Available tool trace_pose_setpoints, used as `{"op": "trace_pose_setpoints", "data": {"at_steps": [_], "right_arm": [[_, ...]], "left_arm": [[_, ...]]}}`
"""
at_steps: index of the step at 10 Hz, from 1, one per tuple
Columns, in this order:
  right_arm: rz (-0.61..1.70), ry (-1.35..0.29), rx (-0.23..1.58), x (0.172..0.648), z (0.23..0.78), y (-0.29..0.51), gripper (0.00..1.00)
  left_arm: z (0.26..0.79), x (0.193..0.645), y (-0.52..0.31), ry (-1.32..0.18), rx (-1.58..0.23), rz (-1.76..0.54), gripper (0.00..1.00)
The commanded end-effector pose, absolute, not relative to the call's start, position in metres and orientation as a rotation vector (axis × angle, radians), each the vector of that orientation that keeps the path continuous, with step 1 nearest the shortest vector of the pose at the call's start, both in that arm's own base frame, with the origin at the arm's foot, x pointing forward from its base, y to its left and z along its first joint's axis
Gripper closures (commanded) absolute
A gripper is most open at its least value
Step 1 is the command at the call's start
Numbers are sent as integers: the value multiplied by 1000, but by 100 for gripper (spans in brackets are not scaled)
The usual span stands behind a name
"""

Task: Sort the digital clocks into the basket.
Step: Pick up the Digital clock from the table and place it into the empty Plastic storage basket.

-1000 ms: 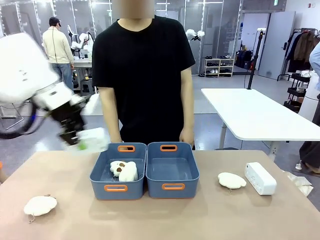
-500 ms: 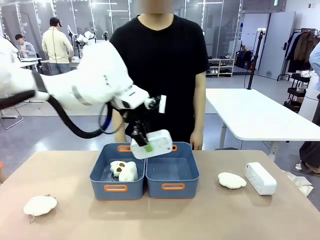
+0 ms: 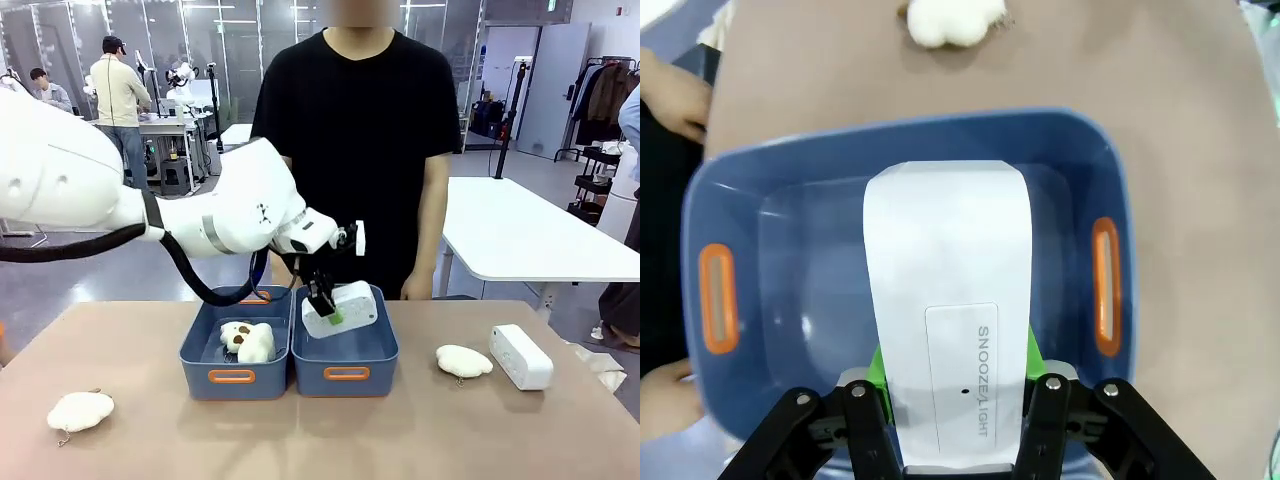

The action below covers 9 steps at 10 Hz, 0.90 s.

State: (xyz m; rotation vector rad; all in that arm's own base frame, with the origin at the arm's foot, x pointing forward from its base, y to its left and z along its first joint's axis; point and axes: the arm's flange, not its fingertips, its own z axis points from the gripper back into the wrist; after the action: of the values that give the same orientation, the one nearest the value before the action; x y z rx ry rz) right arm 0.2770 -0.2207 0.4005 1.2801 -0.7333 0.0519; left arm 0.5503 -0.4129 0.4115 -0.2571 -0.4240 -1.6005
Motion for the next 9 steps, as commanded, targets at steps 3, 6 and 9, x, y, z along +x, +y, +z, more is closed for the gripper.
{"op": "trace_pose_setpoints", "data": {"at_steps": [3, 6, 9], "right_arm": [[48, -737, 1287, 277, 402, -221, 0], [48, -737, 1287, 277, 402, -221, 0], [48, -737, 1287, 277, 402, -221, 0]], "left_arm": [[401, 549, -416, -338, -294, -1583, 41], [407, 544, -413, -311, -290, -1578, 0], [417, 534, -394, -337, -319, -1567, 0]]}}
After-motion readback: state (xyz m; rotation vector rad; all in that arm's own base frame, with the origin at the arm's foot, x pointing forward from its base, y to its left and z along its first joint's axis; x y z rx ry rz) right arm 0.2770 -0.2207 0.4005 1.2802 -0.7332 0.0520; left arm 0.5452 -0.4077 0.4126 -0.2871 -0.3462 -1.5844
